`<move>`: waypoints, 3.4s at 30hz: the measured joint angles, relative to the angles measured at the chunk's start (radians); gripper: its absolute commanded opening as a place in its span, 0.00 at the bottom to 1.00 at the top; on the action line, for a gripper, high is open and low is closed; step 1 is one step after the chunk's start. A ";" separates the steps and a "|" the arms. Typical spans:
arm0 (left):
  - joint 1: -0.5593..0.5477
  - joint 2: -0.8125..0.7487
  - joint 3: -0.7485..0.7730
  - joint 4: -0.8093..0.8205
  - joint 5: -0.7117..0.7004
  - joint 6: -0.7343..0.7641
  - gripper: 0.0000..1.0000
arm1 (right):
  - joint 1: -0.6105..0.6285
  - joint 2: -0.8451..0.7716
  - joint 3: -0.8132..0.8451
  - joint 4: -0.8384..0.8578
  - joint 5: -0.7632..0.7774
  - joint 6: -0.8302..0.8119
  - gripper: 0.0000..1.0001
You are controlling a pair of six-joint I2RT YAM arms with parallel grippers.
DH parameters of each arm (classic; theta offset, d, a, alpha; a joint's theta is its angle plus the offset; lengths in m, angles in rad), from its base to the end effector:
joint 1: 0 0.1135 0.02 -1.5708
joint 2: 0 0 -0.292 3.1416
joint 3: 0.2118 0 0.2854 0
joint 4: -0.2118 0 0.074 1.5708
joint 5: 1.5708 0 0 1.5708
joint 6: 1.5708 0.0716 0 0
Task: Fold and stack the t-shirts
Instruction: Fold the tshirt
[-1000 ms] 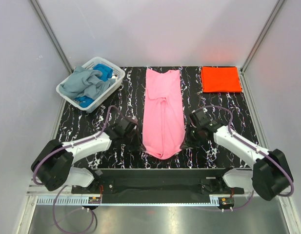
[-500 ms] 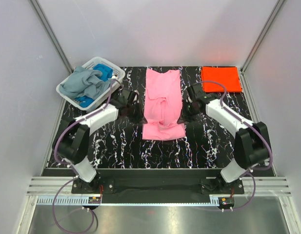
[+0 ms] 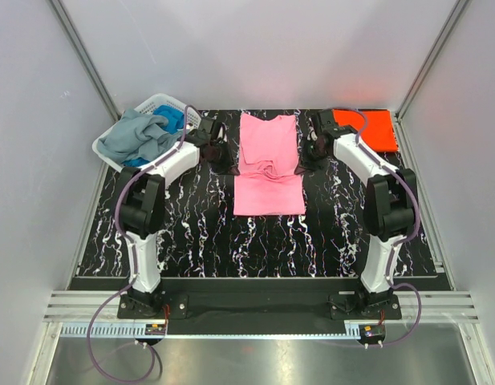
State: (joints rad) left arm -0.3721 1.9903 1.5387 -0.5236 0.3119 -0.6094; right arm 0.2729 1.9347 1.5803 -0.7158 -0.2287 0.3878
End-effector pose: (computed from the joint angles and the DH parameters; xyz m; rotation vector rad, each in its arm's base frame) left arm 0.4540 -0.2008 0.1947 -0.1874 2.6569 -0.7538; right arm 0.4535 0.1438 0.2197 0.0758 2.6951 0.5163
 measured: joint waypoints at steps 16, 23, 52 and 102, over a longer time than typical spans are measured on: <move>0.032 0.148 0.118 0.066 0.100 0.007 0.00 | -0.036 0.143 0.153 -0.019 -0.028 -0.053 0.00; 0.045 0.192 0.160 0.097 0.101 0.003 0.00 | -0.057 0.197 0.182 -0.018 -0.028 -0.062 0.00; 0.096 0.274 0.242 0.092 0.030 -0.022 0.48 | -0.071 0.368 0.426 -0.004 -0.029 -0.075 0.46; -0.004 -0.088 -0.429 0.301 0.114 0.075 0.00 | -0.136 0.118 -0.243 0.019 -0.376 -0.270 0.00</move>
State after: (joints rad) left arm -0.3759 1.9026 1.1095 -0.2230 0.4263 -0.5346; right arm 0.1371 2.0529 1.3373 -0.6964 -0.6048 0.1173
